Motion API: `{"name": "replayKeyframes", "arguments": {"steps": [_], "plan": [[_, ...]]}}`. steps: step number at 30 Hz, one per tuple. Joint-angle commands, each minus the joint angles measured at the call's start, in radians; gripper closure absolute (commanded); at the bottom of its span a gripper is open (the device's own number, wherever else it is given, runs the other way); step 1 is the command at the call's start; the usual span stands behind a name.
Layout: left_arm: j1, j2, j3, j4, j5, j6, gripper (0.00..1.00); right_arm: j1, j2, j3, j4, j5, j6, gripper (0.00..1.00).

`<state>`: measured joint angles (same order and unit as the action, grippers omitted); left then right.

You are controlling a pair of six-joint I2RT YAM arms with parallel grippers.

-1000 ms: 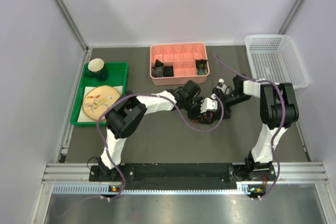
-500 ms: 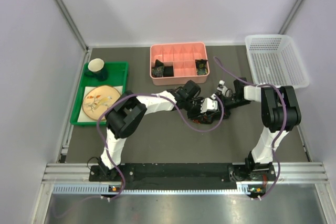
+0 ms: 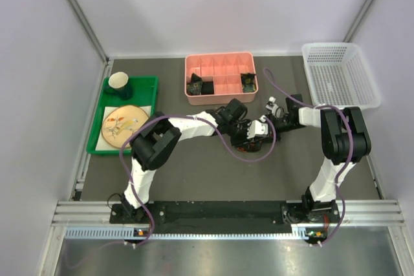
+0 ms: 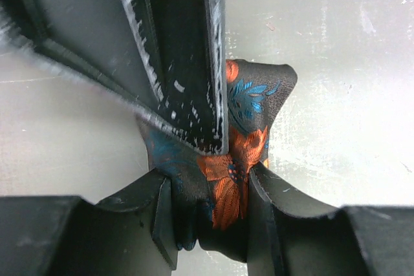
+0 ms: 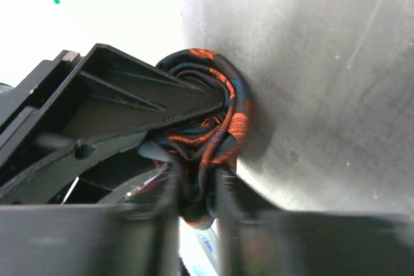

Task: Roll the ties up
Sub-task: Pick up the tie at the center of the board.

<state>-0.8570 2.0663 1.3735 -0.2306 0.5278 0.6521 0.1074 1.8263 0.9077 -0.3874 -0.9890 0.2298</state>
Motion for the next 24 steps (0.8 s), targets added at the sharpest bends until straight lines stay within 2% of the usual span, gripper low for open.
{"name": "replayKeyframes", "arguments": {"steps": [1,2,4,5,8,9,11,17,19,23,24], "plan": [[-0.001,0.083,-0.047,-0.154,-0.091,-0.026,0.92,0.02,-0.027,0.01,-0.014,0.013,-0.041,1.0],[0.001,0.078,-0.048,-0.151,-0.086,-0.034,0.81,0.02,-0.035,0.019,-0.025,0.007,-0.047,1.0],[0.004,0.049,-0.059,-0.136,-0.069,-0.055,0.7,0.02,-0.065,0.026,-0.057,0.013,-0.064,1.0],[0.007,0.031,-0.063,-0.116,-0.063,-0.063,0.59,0.02,-0.076,0.036,-0.067,0.026,-0.067,1.0],[0.018,-0.076,-0.077,-0.093,-0.037,-0.091,0.4,0.018,-0.113,0.065,-0.111,0.056,-0.095,1.0],[0.022,-0.101,-0.073,-0.092,-0.008,-0.1,0.23,0.018,-0.12,0.074,-0.123,0.065,-0.104,1.0],[0.044,-0.153,-0.082,-0.076,0.008,-0.123,0.01,0.02,-0.127,0.1,-0.169,0.096,-0.148,1.0],[0.124,-0.391,-0.2,0.004,0.067,-0.118,0.01,0.02,-0.127,0.149,-0.248,0.116,-0.225,1.0],[0.159,-0.437,-0.224,-0.009,0.08,-0.126,0.01,0.021,-0.142,0.183,-0.303,0.13,-0.303,1.0],[0.232,-0.576,-0.255,-0.023,0.084,-0.181,0.01,0.031,-0.168,0.371,-0.473,0.202,-0.463,1.0],[0.249,-0.598,-0.266,-0.018,0.066,-0.242,0.01,0.037,-0.173,0.407,-0.501,0.223,-0.495,1.0]]}}
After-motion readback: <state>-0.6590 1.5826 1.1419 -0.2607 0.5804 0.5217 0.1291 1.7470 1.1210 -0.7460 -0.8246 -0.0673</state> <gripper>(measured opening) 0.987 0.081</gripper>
